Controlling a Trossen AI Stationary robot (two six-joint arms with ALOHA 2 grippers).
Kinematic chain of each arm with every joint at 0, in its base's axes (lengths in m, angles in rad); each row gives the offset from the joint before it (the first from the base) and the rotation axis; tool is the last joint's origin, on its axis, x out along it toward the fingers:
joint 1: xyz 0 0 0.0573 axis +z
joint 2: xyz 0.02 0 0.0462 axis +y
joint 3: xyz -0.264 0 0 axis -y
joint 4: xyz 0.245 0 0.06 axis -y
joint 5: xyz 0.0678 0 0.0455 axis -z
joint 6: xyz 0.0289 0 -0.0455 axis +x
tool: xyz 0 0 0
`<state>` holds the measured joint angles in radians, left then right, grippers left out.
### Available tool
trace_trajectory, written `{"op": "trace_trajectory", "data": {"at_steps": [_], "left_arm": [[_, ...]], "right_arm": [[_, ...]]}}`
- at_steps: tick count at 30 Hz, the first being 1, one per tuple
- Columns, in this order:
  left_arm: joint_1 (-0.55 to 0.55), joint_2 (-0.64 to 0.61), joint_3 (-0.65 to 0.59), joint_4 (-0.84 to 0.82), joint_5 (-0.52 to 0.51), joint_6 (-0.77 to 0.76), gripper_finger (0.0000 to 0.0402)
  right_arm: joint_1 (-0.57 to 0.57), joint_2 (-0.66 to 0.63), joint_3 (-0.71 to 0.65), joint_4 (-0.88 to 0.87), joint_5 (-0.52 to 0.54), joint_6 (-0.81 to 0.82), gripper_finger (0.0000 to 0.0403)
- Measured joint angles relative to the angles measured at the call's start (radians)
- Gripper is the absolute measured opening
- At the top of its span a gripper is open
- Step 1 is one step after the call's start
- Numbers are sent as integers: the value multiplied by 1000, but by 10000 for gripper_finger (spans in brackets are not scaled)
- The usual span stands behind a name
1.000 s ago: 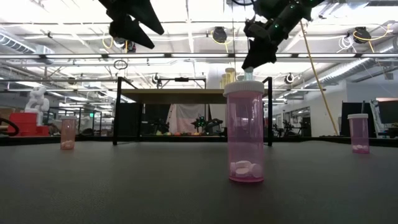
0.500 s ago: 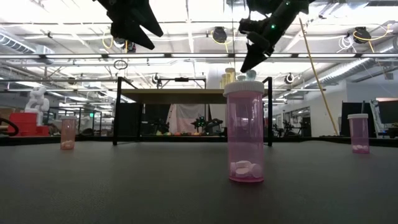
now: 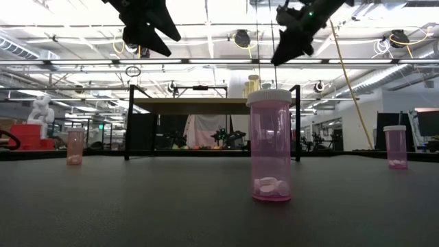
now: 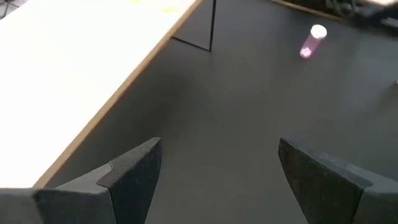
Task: Pick and place medicine bottles onto shelf by color
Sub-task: Adjust the bottom blue pill bottle on the shelf
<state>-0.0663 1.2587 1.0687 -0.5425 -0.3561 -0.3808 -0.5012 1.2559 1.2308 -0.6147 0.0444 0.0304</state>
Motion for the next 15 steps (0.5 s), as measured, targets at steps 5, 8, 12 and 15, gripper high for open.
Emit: {"op": "trace_trajectory", "data": {"at_steps": [5,8,12,15], "left_arm": [[34,6,0,131,-3,-32,324],[54,29,1,240,-3,-23,324],[75,58,1,309,-6,-33,324],[79,58,0,295,-14,-70,324]], "right_arm": [[-16,9,-2,-98,-25,22,122],[-17,9,-2,-112,-66,-6,129],[4,21,-2,-115,-77,-165,158],[23,35,14,-127,-75,-250,187]]}}
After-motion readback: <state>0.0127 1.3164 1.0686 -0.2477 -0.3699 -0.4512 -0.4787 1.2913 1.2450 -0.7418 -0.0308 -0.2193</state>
